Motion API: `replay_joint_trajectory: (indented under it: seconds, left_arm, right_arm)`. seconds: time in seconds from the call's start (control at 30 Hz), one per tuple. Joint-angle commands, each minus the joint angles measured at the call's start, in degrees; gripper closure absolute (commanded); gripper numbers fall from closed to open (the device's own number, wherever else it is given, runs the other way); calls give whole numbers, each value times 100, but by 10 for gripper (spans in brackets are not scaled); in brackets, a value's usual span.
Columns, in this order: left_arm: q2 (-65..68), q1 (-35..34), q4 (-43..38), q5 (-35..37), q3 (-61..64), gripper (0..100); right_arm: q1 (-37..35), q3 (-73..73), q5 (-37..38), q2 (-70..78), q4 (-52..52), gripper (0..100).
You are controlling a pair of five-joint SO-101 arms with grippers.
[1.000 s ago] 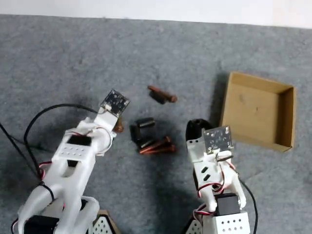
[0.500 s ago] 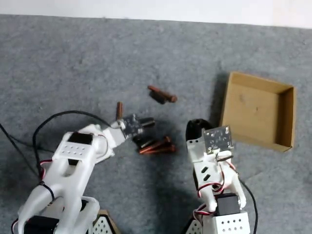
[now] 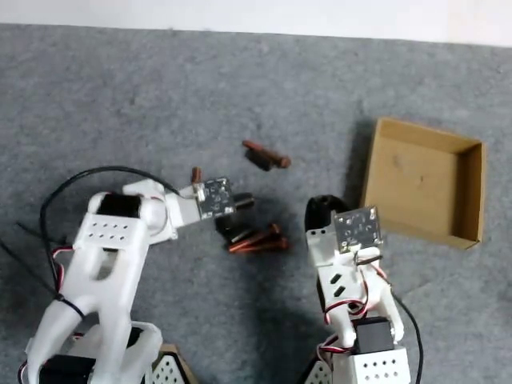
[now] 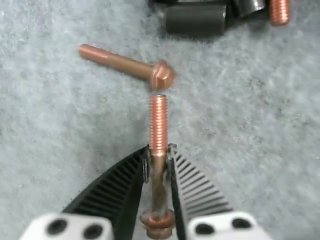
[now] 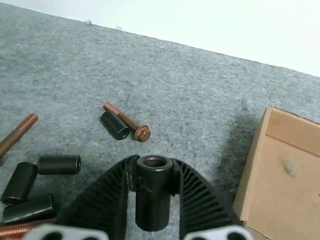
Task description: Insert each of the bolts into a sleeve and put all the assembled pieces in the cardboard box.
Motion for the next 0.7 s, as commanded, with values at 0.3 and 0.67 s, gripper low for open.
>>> replay_joint_trajectory:
  seconds: [0.3, 0.67]
  left_arm:
    - [-145, -92, 492, -62, -303, 841]
    - [-163, -92, 387, 1688, -163, 769]
  right_arm:
    - [66, 725, 53, -66, 13, 994]
    - [66, 725, 53, -66, 13, 994]
